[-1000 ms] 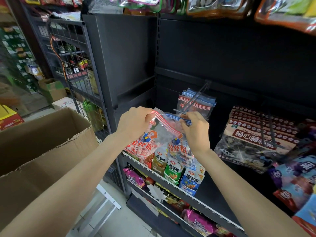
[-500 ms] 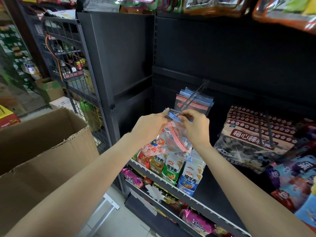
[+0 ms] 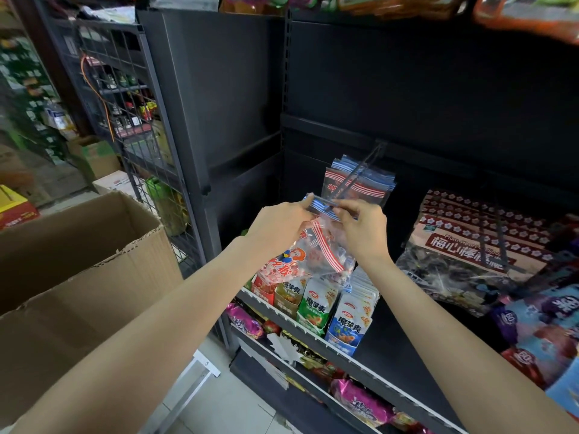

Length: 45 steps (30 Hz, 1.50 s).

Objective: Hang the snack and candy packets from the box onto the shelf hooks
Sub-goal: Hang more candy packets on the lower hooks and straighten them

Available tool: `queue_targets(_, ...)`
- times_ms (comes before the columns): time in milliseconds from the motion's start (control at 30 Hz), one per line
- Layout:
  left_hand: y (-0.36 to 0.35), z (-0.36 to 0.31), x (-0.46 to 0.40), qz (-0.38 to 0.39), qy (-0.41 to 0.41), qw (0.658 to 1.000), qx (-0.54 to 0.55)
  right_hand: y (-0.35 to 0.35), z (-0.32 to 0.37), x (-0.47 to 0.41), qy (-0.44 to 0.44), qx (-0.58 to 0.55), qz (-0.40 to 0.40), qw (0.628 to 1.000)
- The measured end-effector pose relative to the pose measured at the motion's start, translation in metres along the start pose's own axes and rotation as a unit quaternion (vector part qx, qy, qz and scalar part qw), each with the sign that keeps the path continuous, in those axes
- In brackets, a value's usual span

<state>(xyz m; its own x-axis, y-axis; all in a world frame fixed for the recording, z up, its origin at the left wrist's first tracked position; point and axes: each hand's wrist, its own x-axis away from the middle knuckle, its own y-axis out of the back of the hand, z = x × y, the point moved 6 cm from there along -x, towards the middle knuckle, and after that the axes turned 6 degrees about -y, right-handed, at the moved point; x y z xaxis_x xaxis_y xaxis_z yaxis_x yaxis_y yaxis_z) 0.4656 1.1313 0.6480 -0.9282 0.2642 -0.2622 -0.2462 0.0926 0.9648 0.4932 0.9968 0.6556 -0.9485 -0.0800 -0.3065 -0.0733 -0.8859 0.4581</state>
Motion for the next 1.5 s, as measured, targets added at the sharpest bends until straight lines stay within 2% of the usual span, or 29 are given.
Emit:
queue_targets(133, 0.004, 0.012, 0.004, -0.027, 0.039, 0.997, 0.063, -0.001, -0.005, -0.009, 0.021, 0.041, -0.009, 0.999)
queue_targets(233, 0.004, 0.027, 0.011, -0.065, 0.058, 0.984, 0.157, -0.001, -0.01, -0.019, 0.027, 0.085, -0.039, 0.995)
queue_targets(333, 0.001, 0.035, 0.016, -0.05, 0.058, 0.969, 0.233, 0.0, -0.015, -0.036, 0.015, 0.114, -0.059, 0.992)
queue_targets(433, 0.003, 0.031, 0.021, -0.025, 0.063, 0.962, 0.264, 0.003, -0.018, -0.054, 0.005, 0.147, -0.064, 0.987)
queue_targets(567, 0.009, 0.029, 0.026, -0.047, 0.073, 0.958, 0.272, 0.006, -0.01, -0.059, 0.02, 0.23, -0.071, 0.97)
queue_targets(667, 0.007, 0.032, 0.029, -0.061, 0.089, 0.947, 0.301, 0.012, -0.001, -0.04, 0.06, 0.193, -0.094, 0.975)
queue_targets(700, 0.006, 0.031, 0.029, -0.063, 0.094, 0.942, 0.315, 0.012, -0.001, -0.032, 0.06, 0.156, -0.075, 0.983)
queue_targets(800, 0.005, 0.026, 0.028, -0.07, 0.109, 0.925, 0.357, 0.008, -0.004, -0.011, 0.012, 0.046, 0.045, 0.998)
queue_targets(867, 0.005, 0.022, 0.024, -0.075, 0.123, 0.909, 0.391, 0.011, -0.006, -0.005, -0.001, 0.019, 0.07, 0.997)
queue_targets(1067, 0.0, 0.02, 0.015, -0.1, 0.208, 0.816, 0.53, 0.017, -0.001, -0.004, 0.015, 0.001, 0.117, 0.993)
queue_targets(1233, -0.008, 0.018, 0.015, -0.092, 0.242, 0.806, 0.533, 0.009, -0.007, -0.006, 0.021, 0.039, 0.093, 0.995)
queue_targets(1500, -0.02, 0.029, 0.01, -0.099, 0.291, 0.802, 0.513, -0.003, -0.014, -0.006, 0.001, 0.077, 0.097, 0.992)
